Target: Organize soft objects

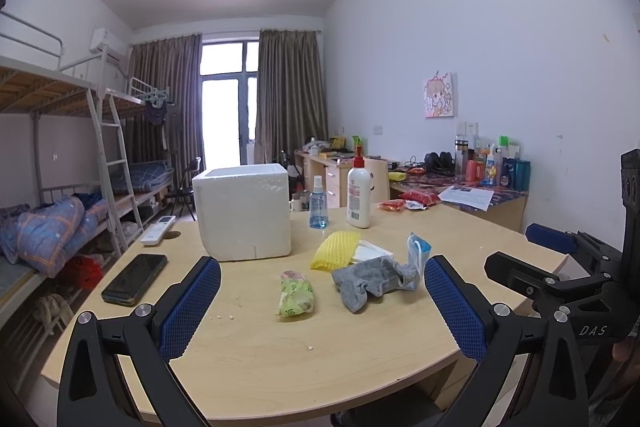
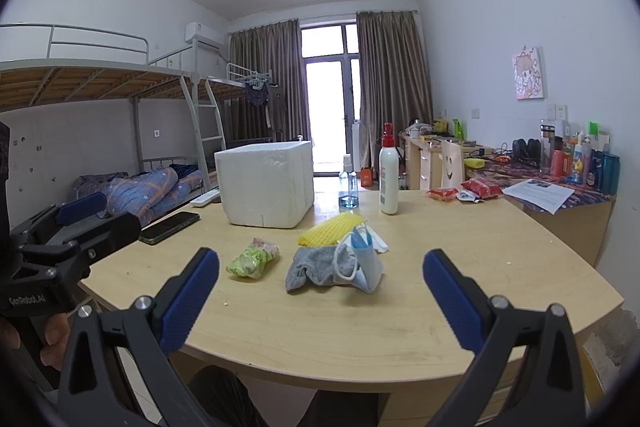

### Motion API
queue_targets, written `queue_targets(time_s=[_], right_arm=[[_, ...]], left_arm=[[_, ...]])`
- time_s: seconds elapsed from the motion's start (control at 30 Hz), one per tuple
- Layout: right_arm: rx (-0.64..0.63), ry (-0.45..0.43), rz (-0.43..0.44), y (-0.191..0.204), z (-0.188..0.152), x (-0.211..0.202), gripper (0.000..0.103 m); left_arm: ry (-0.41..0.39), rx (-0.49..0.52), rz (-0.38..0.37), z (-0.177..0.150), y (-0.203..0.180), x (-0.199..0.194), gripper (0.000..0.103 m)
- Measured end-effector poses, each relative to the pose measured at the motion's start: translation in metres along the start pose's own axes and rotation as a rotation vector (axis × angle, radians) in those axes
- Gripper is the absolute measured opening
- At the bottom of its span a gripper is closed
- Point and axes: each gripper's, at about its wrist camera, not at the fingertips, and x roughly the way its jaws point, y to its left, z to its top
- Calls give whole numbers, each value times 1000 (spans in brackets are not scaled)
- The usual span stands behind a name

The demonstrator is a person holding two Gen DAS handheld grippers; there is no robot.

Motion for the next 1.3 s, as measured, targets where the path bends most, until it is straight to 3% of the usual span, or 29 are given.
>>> queue_targets(time_s=[1.3], right_arm=[[-6, 27, 10, 2, -1, 10, 103]], left_arm=[[41, -23, 20, -4, 10, 9, 102]])
